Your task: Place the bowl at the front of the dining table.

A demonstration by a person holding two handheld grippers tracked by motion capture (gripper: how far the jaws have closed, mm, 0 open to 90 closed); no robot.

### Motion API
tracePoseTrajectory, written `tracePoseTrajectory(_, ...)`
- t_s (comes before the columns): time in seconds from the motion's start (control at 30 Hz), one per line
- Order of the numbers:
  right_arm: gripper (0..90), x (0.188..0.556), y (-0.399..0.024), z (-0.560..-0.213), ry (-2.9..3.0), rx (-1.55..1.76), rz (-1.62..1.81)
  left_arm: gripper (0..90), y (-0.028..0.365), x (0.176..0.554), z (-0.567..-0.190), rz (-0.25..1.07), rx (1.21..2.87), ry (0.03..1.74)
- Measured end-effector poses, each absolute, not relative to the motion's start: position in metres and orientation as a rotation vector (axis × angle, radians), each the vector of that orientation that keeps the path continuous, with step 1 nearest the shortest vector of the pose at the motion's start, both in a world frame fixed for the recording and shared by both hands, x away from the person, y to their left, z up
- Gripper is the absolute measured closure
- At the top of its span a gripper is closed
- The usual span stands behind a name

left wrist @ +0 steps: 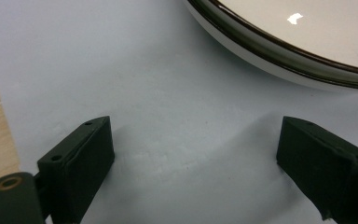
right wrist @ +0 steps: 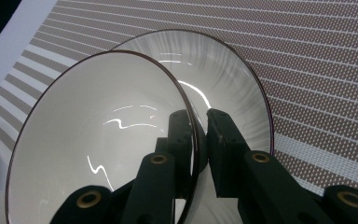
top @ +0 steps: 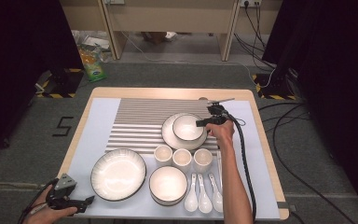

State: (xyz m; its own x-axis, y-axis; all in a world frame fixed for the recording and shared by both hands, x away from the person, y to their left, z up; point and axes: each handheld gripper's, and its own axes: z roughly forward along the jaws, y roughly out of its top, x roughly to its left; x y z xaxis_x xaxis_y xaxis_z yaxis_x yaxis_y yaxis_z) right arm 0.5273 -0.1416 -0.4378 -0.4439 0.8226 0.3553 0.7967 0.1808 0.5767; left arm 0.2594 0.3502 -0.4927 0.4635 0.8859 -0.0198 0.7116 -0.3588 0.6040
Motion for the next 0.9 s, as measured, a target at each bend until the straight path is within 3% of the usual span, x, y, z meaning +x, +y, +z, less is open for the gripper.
tracePoseTrajectory(0.47,79.5,0.528,-0.14,-0.44,2.394,1.608,1.113,9.8,0.35,0.26,-0.493,0.422,2.174,1.33)
tracePoseTrajectory(0.9,73.7,0.517,-0.151,-0.431,2.357,1.592,1.173,9.7,0.35,0.259,-0.493,0.426,2.169,1.326)
